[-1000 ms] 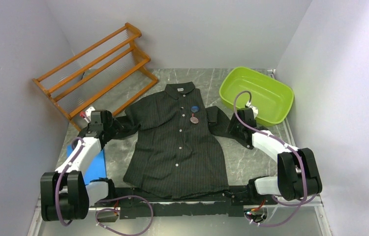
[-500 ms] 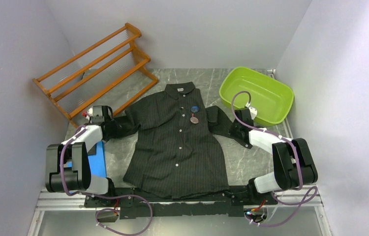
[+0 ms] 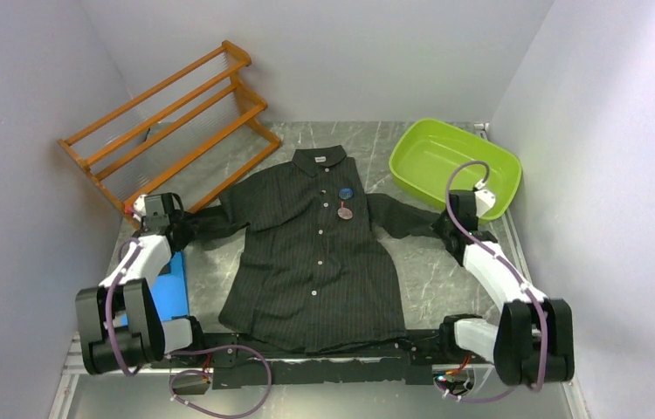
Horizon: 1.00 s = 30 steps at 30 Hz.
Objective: Pin the brooch onto the clothing
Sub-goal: Flatten out the clothes at the center of the board.
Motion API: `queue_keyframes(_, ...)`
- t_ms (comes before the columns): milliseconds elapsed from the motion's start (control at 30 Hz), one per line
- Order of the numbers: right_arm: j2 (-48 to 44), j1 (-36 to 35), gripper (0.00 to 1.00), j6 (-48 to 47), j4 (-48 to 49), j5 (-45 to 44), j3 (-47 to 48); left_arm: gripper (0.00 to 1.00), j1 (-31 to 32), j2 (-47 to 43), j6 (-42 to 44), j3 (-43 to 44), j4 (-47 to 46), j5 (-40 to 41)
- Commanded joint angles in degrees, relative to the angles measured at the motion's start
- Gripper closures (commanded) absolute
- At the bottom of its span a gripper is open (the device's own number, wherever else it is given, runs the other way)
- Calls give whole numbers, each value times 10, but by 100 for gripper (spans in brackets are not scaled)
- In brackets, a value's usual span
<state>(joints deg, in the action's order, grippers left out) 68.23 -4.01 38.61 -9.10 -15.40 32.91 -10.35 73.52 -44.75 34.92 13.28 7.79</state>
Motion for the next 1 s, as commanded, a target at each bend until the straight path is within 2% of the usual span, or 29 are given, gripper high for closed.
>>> queue_keyframes(0, -79, 27, 100, 18, -23, -63, -8, 97, -19, -77, -39, -11, 11, 1)
queue_keyframes(133, -125, 38, 100, 34, -39, -80, -11, 97, -30, -142, -61, -23, 30, 33)
queue_keyframes(500, -176, 75, 100, 42, -92, -155, -2, 97, -92, -241, -66, 7, 137, 81)
queue_keyframes(733, -195, 78, 100, 62, -115, -205, 4, 98, -139, -239, -45, 40, 170, 96)
queue_keyframes(900, -206, 81, 95, 101, -130, -231, 14, 97, -168, -236, -39, 49, 185, 80)
queue_keyframes(933, -206, 81, 93, 95, -125, -223, 17, 94, -170, -237, -37, 51, 187, 80)
queue_keyframes(967, -206, 81, 91, 89, -123, -213, 22, 86, -170, -239, -33, 54, 189, 77)
